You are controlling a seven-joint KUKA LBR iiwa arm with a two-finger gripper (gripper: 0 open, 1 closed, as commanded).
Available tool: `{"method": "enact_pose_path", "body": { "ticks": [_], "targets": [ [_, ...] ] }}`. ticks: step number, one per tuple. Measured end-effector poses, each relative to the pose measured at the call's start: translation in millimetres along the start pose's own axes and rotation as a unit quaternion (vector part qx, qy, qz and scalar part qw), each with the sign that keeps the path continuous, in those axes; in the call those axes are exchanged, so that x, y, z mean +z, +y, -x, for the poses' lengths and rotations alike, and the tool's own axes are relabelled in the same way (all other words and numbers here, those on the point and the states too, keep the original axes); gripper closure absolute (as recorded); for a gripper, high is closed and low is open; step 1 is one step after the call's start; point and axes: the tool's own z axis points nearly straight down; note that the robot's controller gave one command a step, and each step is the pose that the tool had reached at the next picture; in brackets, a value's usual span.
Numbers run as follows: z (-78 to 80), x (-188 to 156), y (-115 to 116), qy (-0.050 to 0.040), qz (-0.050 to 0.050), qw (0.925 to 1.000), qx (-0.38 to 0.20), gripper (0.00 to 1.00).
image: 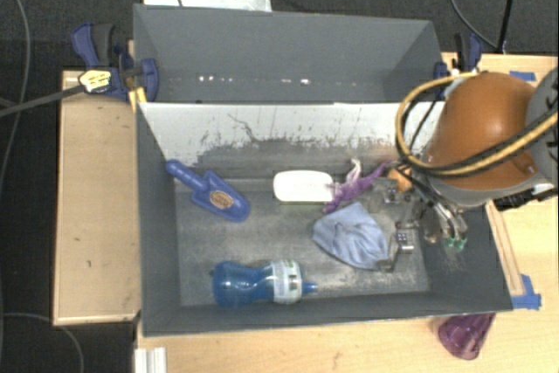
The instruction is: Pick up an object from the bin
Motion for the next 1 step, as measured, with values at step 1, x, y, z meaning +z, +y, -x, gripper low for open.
{"method": "enact_pose_path", "body": {
  "ticks": [1],
  "targets": [
    [20.9,52.6,-4.2,-0.0009,0.000,0.9990,-0.044,0.00]
  ]
}}
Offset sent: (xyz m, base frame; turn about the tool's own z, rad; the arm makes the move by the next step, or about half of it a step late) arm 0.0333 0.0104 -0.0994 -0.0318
